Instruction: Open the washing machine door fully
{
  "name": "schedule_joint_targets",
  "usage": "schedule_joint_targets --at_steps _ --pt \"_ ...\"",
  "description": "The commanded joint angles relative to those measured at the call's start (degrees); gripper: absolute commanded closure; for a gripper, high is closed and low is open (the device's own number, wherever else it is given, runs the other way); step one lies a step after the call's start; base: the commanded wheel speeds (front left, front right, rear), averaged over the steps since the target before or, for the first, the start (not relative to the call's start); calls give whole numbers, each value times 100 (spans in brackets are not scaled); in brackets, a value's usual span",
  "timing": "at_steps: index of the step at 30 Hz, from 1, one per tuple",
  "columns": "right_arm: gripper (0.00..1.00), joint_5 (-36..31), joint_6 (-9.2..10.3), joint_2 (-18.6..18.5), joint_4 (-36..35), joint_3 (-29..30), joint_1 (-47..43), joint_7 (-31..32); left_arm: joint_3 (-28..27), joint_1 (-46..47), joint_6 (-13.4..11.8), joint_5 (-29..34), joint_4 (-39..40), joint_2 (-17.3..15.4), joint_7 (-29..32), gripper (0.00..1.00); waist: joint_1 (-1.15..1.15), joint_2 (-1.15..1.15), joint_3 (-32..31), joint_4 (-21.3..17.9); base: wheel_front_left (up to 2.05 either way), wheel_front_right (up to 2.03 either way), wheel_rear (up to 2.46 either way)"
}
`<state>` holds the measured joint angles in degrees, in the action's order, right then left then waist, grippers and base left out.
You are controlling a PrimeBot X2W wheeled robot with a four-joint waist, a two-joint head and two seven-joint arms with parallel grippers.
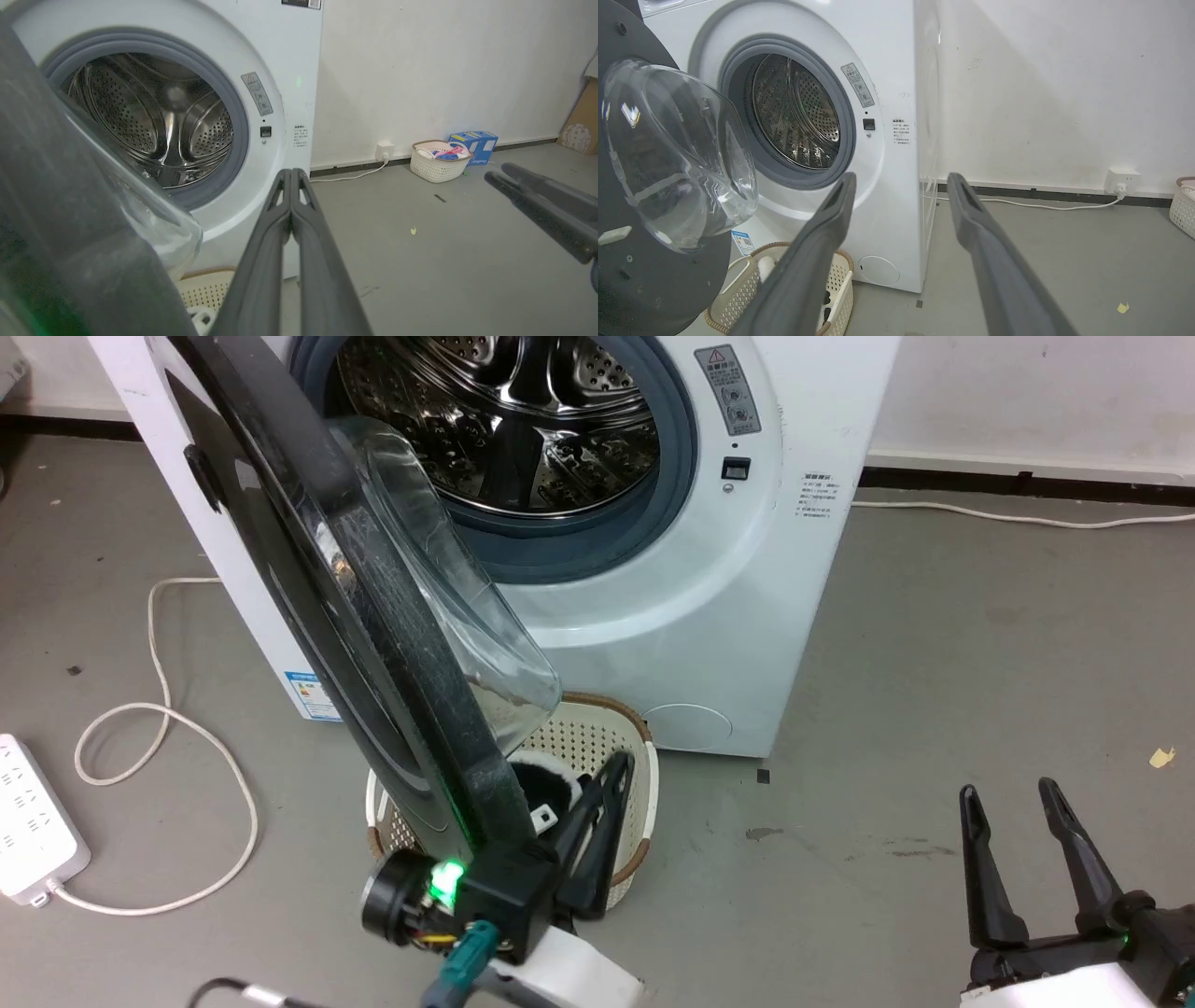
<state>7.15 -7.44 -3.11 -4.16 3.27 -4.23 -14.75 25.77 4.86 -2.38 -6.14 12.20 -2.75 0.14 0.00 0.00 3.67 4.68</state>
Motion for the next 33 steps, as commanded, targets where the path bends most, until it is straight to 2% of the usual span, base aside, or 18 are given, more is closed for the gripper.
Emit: schedule_joint_targets --at_steps 1,11,18,26,33 --pt "0 29 -5 24 11 -6 70 -25 29 -62 -39 -17 -94 -13 33 100 0 0 1 0 0 0 0" --pt "0 35 -5 24 35 -24 75 -25 -133 -57 -239 -158 -1252 -42 -130 100 0 0 113 50 0 0 0" --pt "0 46 -5 24 94 -12 52 -25 -337 37 -297 -299 -1706 -83 -373 100 0 0 76 318 0 0 0" --pt "0 44 -5 24 173 -28 -133 -25 -296 -85 -269 -402 -1864 -117 -438 100 0 0 -225 1015 0 0 0" --pt "0 81 -5 24 198 -121 -179 -25 -429 -231 -346 -471 -1769 -296 -390 100 0 0 -359 1715 0 0 0"
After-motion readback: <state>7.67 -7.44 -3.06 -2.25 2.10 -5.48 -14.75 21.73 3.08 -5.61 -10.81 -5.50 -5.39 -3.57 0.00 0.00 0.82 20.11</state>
